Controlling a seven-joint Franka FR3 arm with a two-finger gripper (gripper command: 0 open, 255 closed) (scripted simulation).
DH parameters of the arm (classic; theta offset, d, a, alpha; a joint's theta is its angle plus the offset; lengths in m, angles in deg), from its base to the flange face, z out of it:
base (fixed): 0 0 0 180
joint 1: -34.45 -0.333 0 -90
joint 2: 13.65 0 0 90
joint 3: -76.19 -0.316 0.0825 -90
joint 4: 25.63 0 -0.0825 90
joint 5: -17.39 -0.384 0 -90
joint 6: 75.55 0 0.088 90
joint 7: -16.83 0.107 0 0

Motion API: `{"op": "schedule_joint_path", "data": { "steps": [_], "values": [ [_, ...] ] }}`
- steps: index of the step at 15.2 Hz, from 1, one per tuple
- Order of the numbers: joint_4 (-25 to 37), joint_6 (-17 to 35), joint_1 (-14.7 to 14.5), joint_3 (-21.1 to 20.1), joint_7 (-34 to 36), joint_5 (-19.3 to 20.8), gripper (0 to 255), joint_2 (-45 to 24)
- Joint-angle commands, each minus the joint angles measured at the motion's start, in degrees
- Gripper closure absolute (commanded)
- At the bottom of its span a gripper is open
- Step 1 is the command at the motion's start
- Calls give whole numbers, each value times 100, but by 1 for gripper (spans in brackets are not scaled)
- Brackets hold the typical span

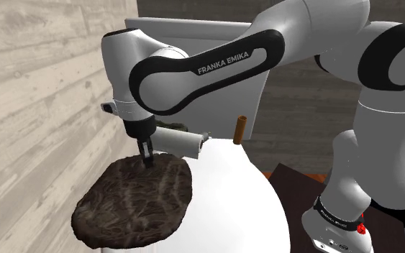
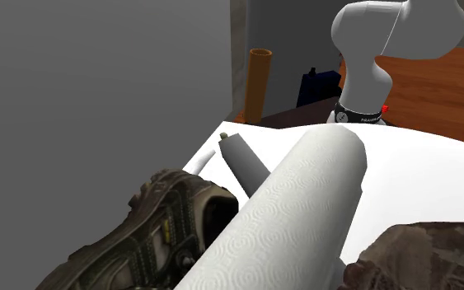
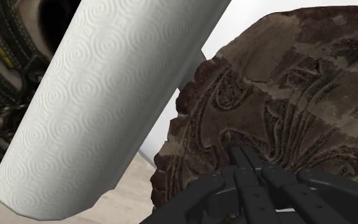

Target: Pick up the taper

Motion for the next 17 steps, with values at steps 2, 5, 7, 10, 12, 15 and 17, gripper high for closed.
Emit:
{"op": "schedule_joint_path", "data": {
  "steps": [2, 5, 7, 10, 12, 15, 17],
  "values": [
    [-2, -1, -3, -1, 6, 2, 255, 3],
    [-433, 36, 184, 17, -571, -129, 0, 332],
    [-792, 32, 363, 59, -1167, -247, 0, 618],
    [-1202, -40, 616, 166, -2083, -386, 0, 961],
    [-1396, -122, 775, 264, -2701, -449, 0, 1131],
    [-1570, -284, 1005, 435, -3629, -494, 0, 1293],
    [-1612, -410, 1147, 568, -4246, -495, 0, 1338]
  ]
}}
